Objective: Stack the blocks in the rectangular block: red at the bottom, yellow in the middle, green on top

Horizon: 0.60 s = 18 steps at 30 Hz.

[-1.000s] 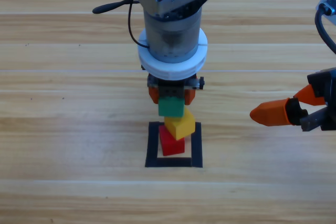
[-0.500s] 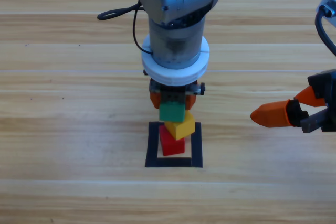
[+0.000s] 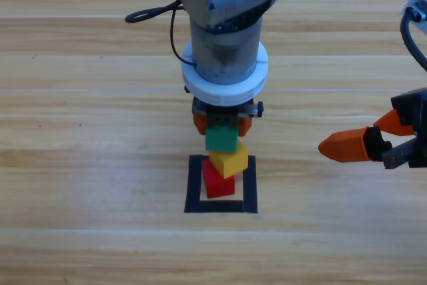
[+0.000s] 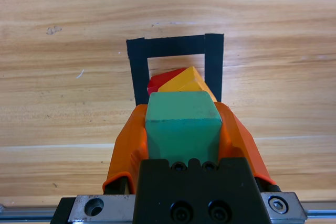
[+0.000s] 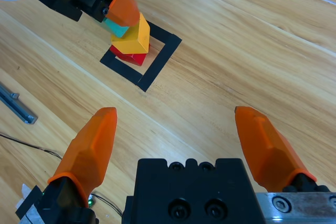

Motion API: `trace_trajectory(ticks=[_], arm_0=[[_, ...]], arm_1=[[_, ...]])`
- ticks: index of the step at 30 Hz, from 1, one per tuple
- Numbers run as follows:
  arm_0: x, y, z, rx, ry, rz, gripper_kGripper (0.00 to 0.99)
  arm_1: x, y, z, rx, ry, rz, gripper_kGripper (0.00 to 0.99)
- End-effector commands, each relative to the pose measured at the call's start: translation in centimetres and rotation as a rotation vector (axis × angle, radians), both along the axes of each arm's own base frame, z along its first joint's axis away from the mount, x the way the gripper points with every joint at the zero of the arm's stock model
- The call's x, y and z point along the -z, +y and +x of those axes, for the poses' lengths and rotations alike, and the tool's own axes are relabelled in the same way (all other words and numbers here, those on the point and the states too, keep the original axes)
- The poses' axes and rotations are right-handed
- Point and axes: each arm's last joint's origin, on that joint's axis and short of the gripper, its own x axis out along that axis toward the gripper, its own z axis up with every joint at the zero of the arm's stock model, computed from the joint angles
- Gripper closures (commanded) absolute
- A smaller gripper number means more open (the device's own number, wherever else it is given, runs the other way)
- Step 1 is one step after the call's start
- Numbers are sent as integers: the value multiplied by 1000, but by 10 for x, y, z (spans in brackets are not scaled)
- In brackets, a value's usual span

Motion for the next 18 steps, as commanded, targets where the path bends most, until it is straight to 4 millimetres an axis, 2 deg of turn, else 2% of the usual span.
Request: trace_trajectory(ticks=[1, 18], arm_0=[[24, -13, -1, 20, 19, 44, 812], [28, -11, -3, 14, 31, 59, 812]], arm_1=[[2, -9, 0, 12, -8, 8, 0], [2, -9, -1, 4, -3, 10, 0]])
